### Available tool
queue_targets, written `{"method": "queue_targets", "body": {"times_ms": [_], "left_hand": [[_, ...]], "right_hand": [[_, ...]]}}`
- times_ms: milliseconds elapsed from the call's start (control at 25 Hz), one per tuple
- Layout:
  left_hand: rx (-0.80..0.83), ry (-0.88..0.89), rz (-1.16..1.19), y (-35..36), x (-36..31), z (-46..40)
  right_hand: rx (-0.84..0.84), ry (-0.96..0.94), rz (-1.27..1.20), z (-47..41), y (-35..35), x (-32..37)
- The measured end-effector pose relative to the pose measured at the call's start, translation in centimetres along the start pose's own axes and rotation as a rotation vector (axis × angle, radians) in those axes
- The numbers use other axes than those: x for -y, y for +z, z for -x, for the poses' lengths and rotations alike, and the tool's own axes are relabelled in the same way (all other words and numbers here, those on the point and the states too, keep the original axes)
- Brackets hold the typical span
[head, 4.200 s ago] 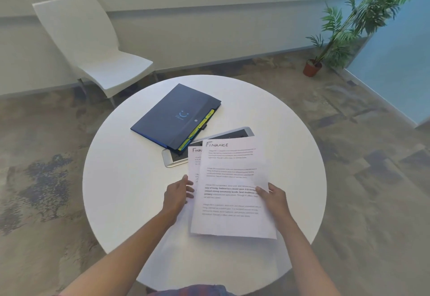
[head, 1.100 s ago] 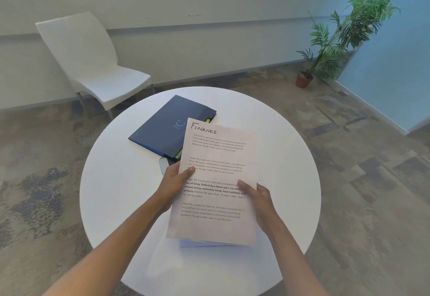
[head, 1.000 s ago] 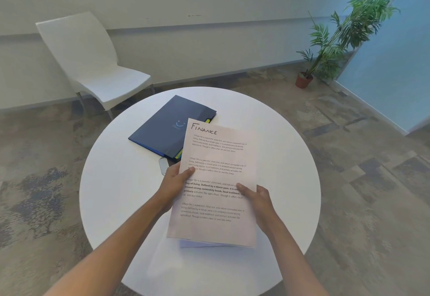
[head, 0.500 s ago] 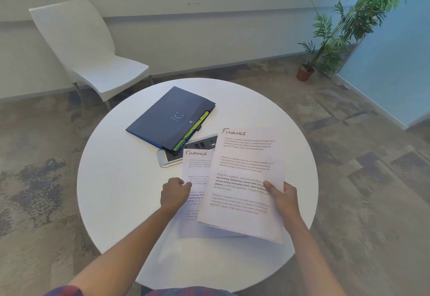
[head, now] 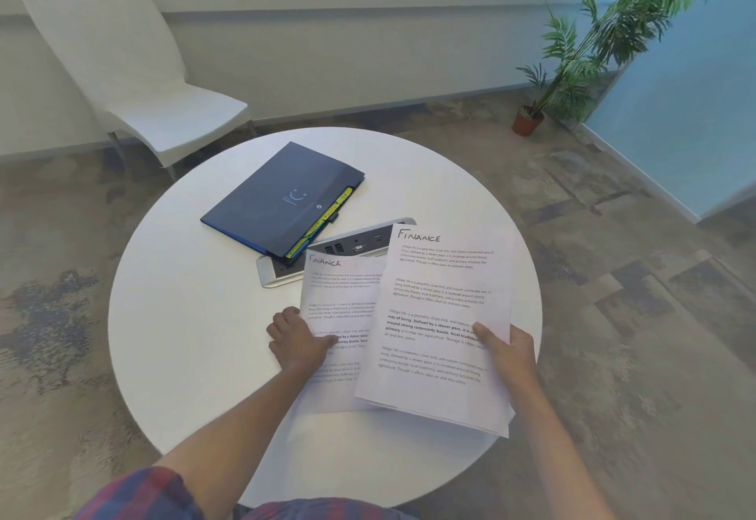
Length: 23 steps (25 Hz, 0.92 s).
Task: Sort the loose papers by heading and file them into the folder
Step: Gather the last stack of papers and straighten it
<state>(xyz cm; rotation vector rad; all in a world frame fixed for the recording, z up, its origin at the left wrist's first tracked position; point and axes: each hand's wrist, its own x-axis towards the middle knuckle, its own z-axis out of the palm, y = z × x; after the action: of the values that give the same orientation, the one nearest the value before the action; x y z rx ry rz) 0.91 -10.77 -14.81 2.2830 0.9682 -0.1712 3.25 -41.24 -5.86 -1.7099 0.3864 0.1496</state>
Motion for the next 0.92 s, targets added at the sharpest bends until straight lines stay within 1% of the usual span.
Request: {"method": "queue_targets", "body": {"times_ms": [200,320,400,480,640,760,840,920], "left_hand": [[0.079,0.014,0.176,-0.2,1.0,-0.6],[0.136,0.107,0.282,-1.1,1.5,-0.7],[0.216,0.199,0.34,-2.4,1.0,-0.3],[0.299,0.252,0.424,-3.9,0.1,0.1],[0.44,0.206,0.72,-7.1,-1.8,1.2],[0.531,0.191,0.878,-8.9,-3.1,1.7],[0.58,0.207,0.93,-10.2,-3.9,2.2],[0.593,0.223,0.931,-11.2,-4.5,2.7]], "right_hand": [[0.046,0.009,-0.01,0.0,1.1,0.0],[0.101,0.033,-0.022,0.2,1.9,0.3],[0.132,0.023,-0.027,0.5,2.7,0.7],[0.164,0.003,-0.037,0.8,3.5,1.0],[0.203,0.003,-0.061,1.3,4.9,2.0],[0.178,-0.005,-0.048,1.2,6.1,2.4],[0.178,-0.006,-0.053,1.2,7.0,2.8],[0.185,-0.015,-0.072,1.3,7.8,3.2]]}}
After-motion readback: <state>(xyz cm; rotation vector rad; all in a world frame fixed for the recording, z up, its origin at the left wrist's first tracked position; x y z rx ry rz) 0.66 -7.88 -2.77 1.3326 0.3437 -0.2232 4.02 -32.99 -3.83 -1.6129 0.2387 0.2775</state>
